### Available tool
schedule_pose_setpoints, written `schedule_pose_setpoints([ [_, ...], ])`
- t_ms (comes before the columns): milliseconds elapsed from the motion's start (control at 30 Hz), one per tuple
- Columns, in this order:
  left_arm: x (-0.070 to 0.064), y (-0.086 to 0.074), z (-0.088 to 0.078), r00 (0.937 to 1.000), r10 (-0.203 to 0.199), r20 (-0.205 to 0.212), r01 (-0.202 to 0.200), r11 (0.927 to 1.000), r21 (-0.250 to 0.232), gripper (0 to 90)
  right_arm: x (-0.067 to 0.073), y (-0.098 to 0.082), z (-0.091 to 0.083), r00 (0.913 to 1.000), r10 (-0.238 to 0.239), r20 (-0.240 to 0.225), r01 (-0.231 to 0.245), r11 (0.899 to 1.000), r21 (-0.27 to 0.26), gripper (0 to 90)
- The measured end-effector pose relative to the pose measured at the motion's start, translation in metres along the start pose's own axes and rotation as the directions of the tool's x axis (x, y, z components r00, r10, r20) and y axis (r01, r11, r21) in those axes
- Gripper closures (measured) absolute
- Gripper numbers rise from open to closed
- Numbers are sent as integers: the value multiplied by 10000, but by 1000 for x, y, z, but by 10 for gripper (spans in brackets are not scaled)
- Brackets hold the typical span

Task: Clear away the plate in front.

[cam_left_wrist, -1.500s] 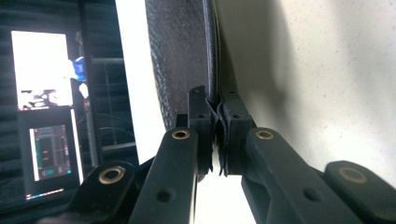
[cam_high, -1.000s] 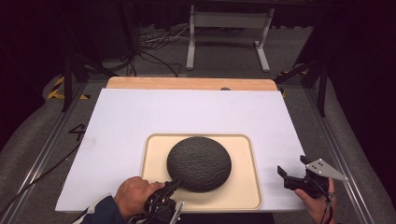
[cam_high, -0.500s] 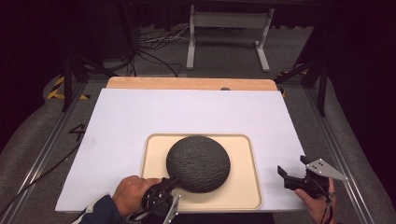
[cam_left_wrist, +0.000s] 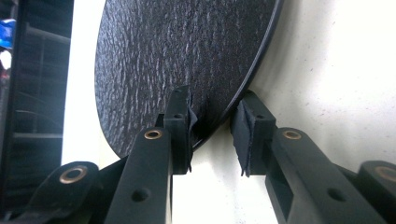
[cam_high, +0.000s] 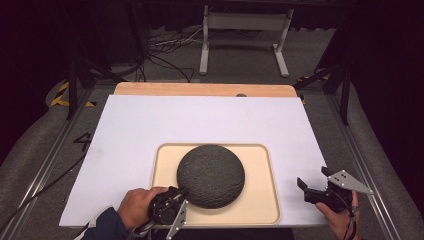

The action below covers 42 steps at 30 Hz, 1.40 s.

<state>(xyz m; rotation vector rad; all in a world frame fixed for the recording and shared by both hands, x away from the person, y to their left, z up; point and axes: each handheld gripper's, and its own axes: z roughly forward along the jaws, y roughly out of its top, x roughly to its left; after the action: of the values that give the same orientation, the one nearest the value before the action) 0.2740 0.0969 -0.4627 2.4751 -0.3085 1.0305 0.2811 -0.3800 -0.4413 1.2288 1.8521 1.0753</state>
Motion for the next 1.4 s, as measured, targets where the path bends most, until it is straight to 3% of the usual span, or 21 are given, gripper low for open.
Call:
schedule_pose_setpoints([
  [100,2,-2,-1,9994,-297,190,299,9995,-110,684,0,0,0,10000,-2,15,2,10000,13,58],
  [233,6,-6,-3,9938,-927,611,946,9951,-286,665,0,0,0,10000,6,17,-6,10000,6,58],
  [700,11,-15,-13,9777,-1778,1118,1854,9808,-614,631,1,0,0,10000,-62,14,62,10000,4,58],
  [767,12,-16,-18,9769,-1866,1043,1945,9783,-713,629,2,0,0,10000,-82,7,82,10000,5,58],
  [800,13,-17,-21,9728,-2056,1070,2146,9733,-810,622,2,0,0,10000,-85,-12,85,10000,-11,58],
  [967,15,-18,-25,9706,-2244,866,2320,9685,-909,612,2,0,0,10000,-92,-21,92,10000,0,58],
  [1000,16,-18,-25,9725,-2172,835,2248,9697,-954,612,2,0,0,10000,-88,-19,88,10000,-4,58],
  [1033,17,-19,-25,9684,-2360,804,2433,9650,-977,607,2,0,0,10000,-91,-19,91,10000,-6,58],
  [1200,22,-21,-28,9666,-2469,686,2535,9605,-1147,590,2,1,0,10000,-90,-32,90,10000,-6,58],
  [1233,22,-22,-28,9590,-2784,524,2828,9516,-1203,583,2,1,0,10000,-94,-33,94,10000,-5,58],
  [1300,25,-23,-29,9612,-2716,487,2754,9555,-1057,569,2,1,0,10000,-93,-31,92,10000,-17,58],
  [1333,29,-26,-30,9570,-2869,422,2899,9492,-1223,560,2,1,0,10000,-87,-25,87,10000,-29,58],
  [1367,29,-26,-30,9570,-2869,422,2899,9492,-1223,548,2,1,0,10000,-87,-25,87,10000,-29,58],
  [1400,31,-28,-32,9519,-3048,316,3064,9447,-1167,548,2,1,-1,9999,-98,-33,97,9999,-28,58],
])
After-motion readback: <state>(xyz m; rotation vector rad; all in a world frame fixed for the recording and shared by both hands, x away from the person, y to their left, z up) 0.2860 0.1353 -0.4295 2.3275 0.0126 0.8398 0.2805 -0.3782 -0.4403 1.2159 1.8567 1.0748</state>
